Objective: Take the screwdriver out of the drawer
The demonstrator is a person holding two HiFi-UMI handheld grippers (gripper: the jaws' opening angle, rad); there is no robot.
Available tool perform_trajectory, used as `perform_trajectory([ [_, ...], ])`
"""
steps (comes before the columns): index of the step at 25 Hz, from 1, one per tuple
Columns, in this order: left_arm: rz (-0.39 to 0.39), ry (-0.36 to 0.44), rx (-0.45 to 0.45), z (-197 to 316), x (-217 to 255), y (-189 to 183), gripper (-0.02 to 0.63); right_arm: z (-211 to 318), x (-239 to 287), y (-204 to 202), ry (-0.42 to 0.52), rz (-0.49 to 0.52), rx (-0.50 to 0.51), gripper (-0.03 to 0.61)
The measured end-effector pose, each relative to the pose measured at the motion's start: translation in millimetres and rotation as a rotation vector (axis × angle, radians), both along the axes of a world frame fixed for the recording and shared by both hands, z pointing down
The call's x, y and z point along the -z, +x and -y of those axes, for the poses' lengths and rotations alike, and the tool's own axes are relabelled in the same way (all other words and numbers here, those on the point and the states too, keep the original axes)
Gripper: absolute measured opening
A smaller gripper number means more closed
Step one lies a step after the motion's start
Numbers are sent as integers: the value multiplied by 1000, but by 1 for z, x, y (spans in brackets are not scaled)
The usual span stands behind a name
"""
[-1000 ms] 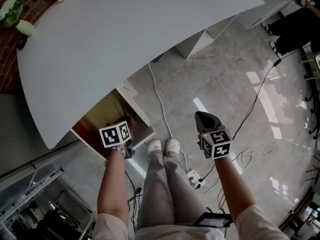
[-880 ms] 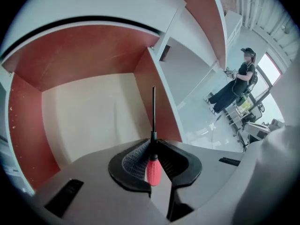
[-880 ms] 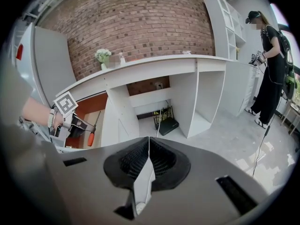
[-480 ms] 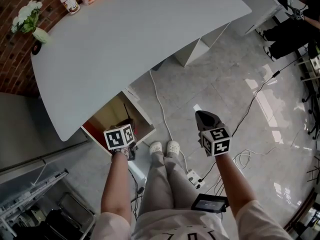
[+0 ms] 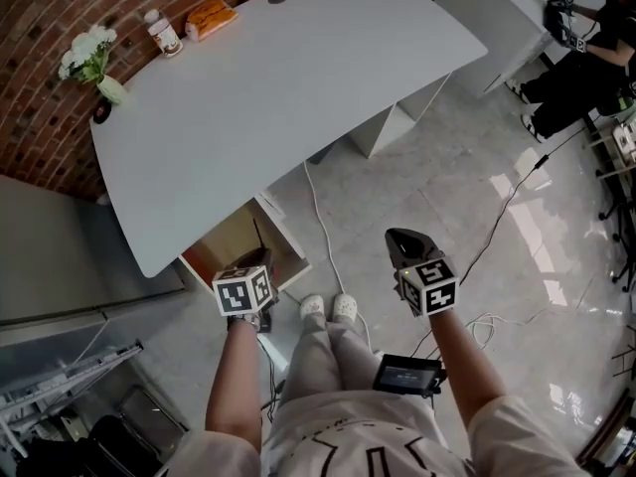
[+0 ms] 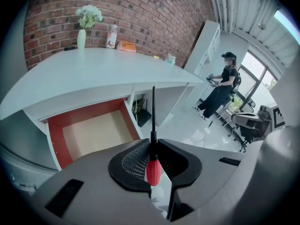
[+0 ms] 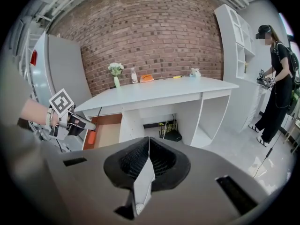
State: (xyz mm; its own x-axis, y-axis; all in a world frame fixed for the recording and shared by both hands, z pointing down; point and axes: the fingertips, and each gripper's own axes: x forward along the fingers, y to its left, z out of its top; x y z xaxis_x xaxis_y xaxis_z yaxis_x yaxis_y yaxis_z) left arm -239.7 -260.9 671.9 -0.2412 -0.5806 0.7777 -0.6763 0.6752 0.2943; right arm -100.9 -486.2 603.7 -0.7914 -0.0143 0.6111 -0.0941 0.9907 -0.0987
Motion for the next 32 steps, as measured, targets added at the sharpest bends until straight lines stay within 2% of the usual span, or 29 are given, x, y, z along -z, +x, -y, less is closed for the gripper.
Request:
perform_trajectory([
  [10, 91, 105, 63, 2, 72, 16, 61, 0, 64, 8, 18, 76, 76, 21],
  [17, 159, 155, 61, -4, 113, 15, 61, -7, 104, 11, 47, 145, 70, 20],
  [22, 234, 200, 29, -14, 148, 11, 61, -19, 140, 10, 120, 206, 69, 21],
  [26, 315, 232, -20, -20, 184, 8, 61, -25, 175, 10, 200, 267, 37, 21],
  [32, 403, 310, -47, -37, 237, 3, 61, -47, 224, 5, 305, 364, 6, 20],
])
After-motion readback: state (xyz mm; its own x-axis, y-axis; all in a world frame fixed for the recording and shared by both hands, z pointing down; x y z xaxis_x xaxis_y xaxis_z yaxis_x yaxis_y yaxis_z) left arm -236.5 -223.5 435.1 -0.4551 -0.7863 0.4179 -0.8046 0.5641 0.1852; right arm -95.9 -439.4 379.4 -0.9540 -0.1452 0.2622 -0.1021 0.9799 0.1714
